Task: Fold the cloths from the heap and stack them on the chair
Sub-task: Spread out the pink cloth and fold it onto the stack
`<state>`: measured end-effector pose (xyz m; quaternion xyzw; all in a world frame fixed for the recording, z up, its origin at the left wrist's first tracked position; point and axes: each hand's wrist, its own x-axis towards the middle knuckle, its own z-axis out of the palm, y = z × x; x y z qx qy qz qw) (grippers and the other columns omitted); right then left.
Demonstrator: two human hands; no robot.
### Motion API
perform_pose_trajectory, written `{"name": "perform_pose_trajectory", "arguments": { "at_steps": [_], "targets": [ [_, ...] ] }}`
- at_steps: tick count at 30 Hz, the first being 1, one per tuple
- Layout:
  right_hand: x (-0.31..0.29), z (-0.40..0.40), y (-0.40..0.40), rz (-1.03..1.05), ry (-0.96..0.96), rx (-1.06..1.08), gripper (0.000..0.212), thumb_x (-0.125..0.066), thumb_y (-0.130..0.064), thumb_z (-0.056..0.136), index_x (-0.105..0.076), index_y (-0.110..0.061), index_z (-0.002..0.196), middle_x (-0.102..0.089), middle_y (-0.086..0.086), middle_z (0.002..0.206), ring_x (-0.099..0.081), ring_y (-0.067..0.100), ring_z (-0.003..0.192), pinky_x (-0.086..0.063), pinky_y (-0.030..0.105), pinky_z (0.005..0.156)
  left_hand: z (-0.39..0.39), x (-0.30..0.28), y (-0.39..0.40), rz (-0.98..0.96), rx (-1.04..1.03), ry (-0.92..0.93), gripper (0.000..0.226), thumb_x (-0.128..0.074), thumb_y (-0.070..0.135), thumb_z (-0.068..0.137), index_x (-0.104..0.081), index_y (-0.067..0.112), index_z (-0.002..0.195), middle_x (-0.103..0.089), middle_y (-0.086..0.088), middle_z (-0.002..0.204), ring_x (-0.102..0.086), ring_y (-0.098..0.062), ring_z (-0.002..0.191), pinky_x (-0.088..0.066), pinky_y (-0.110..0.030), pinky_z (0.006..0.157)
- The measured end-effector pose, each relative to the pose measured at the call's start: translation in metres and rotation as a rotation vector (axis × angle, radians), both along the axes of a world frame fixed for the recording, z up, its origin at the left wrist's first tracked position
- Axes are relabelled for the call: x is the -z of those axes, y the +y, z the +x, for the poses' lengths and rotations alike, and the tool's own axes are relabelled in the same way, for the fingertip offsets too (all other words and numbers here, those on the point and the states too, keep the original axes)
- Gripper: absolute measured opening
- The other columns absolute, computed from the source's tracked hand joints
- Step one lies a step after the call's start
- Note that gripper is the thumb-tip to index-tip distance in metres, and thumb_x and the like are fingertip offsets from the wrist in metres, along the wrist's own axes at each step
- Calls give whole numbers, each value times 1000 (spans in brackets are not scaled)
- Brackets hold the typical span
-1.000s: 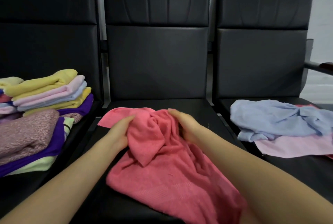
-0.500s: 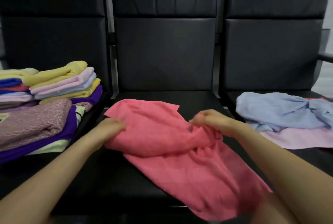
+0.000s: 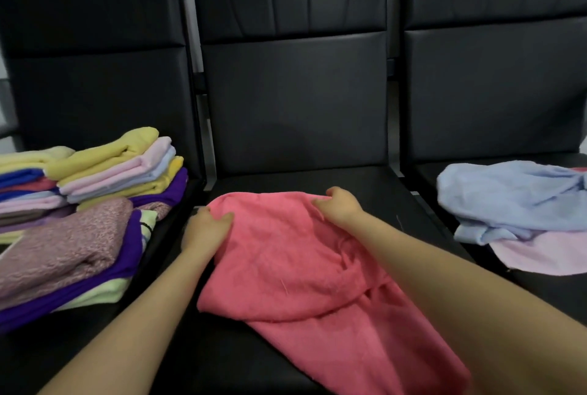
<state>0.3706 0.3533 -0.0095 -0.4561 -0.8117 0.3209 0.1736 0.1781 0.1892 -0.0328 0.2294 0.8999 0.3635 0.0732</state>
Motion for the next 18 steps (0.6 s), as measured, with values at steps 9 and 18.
{"name": "perform_pose_trajectory", "arguments": {
  "at_steps": [9, 18],
  "targets": [
    [14, -27, 14, 123, -212, -72, 17, -61, -35, 87, -66, -20, 82, -62, -2, 80, -60, 20, 81, -43, 27, 68, -18, 4, 4, -129, 113, 64, 27, -68, 42, 81, -63, 18, 70, -65, -4, 75, -61, -24, 75, -44, -31, 66],
    [-3, 6, 55, -271, 588, 138, 32, -69, -19, 87, -50, -20, 61, -49, -3, 64, -43, 10, 61, -35, 24, 54, -22, -18, 17, 540, 164, -507, 12, -65, 16, 90, -65, 6, 96, -67, -10, 91, -61, -17, 73, -48, -25, 63]
  ]
}}
